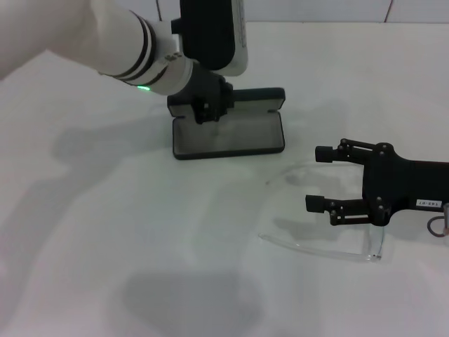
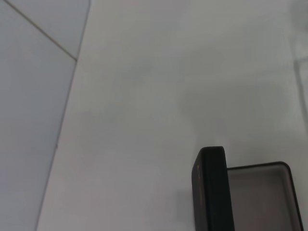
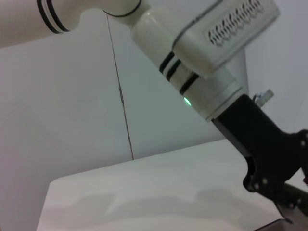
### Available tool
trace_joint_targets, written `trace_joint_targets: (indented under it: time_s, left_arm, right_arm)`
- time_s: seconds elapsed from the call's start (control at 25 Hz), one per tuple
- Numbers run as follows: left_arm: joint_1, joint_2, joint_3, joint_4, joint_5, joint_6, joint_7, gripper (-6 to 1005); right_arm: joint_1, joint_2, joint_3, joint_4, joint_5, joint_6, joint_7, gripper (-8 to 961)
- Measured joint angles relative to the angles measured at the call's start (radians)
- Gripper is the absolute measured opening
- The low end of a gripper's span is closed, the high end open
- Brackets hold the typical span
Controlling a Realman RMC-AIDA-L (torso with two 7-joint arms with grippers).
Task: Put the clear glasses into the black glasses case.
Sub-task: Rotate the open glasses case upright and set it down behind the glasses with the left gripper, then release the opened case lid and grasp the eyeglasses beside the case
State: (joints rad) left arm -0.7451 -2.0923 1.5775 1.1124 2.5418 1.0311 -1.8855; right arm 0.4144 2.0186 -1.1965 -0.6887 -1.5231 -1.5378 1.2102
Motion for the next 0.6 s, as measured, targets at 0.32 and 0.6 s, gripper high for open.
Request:
trace_joint_targets:
  time_s: [0.32, 0.6]
  left_arm:
    - [0.008, 0.000, 0.018, 0.023, 0.001, -0.026, -0.033, 314]
    - [0.034, -0.001, 0.013, 0.055, -0.032, -0.064, -0.032, 327]
  right_arm:
    - [0.001, 0.000, 0.000, 0.000, 0.000, 0.006, 0.000, 854]
    - [0.001, -0.001, 0.001, 0.000, 0.000, 0.008, 0.000, 854]
